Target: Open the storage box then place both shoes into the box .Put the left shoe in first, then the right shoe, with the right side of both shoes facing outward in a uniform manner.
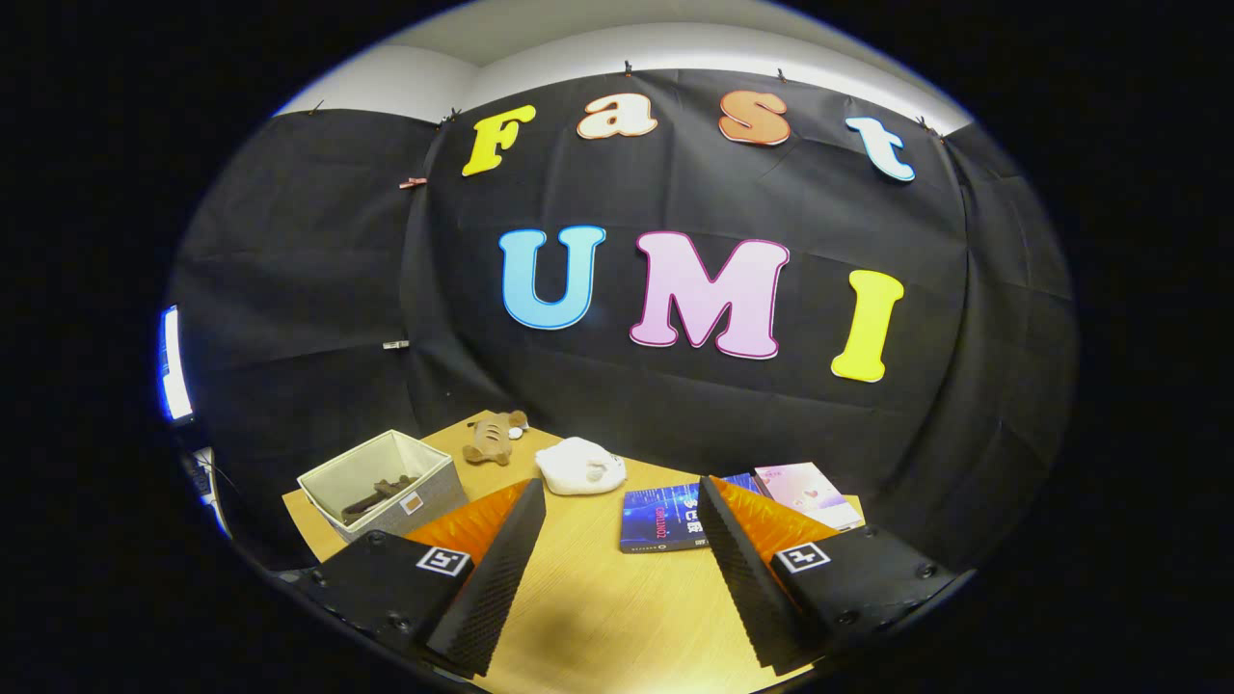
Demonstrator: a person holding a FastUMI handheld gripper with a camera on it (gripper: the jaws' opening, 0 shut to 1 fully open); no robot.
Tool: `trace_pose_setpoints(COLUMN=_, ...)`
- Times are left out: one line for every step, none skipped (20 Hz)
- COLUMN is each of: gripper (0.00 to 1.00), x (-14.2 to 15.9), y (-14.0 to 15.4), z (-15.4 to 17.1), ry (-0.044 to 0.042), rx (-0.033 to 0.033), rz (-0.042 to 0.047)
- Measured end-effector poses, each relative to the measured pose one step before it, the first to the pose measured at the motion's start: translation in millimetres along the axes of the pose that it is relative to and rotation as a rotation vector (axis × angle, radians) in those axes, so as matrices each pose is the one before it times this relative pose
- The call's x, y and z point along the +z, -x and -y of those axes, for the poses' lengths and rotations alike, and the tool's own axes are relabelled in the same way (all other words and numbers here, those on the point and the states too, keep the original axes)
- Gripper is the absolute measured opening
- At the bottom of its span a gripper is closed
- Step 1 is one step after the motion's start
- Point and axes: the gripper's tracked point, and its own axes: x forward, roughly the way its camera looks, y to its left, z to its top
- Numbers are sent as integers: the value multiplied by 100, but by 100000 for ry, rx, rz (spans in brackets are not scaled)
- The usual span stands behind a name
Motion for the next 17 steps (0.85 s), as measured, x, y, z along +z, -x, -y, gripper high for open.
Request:
trace_pose_setpoints(gripper=99, x=-305, y=175, z=62, ry=-367, rx=1115, rz=-391)
trace_pose_setpoints(gripper=99, x=-275, y=230, z=-88, ry=-209, rx=1278, rz=-325)
trace_pose_setpoints(gripper=99, x=-235, y=124, z=66, ry=1107, rx=1568, rz=131)
trace_pose_setpoints(gripper=99, x=-16, y=26, z=207, ry=1997, rx=925, rz=542)
trace_pose_setpoints(gripper=99, x=161, y=109, z=194, ry=1589, rx=948, rz=1358)
trace_pose_setpoints(gripper=99, x=175, y=-41, z=-5, ry=378, rx=1018, rz=1100)
trace_pose_setpoints(gripper=98, x=156, y=146, z=-39, ry=-619, rx=958, rz=741)
trace_pose_setpoints(gripper=98, x=-105, y=89, z=-133, ry=-825, rx=1179, rz=-181)
trace_pose_setpoints(gripper=98, x=121, y=190, z=-347, ry=-431, rx=1803, rz=21)
trace_pose_setpoints(gripper=98, x=54, y=137, z=-176, ry=841, rx=1643, rz=501)
trace_pose_setpoints(gripper=98, x=119, y=62, z=-39, ry=1100, rx=650, rz=614)
trace_pose_setpoints(gripper=98, x=-84, y=44, z=-110, ry=350, rx=594, rz=382)
trace_pose_setpoints(gripper=98, x=34, y=-29, z=-206, ry=-301, rx=492, rz=130)
trace_pose_setpoints(gripper=98, x=112, y=-38, z=-299, ry=-148, rx=378, rz=95)
trace_pose_setpoints(gripper=98, x=121, y=-113, z=-195, ry=210, rx=-116, rz=236)
trace_pose_setpoints(gripper=98, x=103, y=-192, z=-15, ry=288, rx=-392, rz=222)
trace_pose_setpoints(gripper=98, x=54, y=-172, z=-111, ry=105, rx=-210, rz=302)
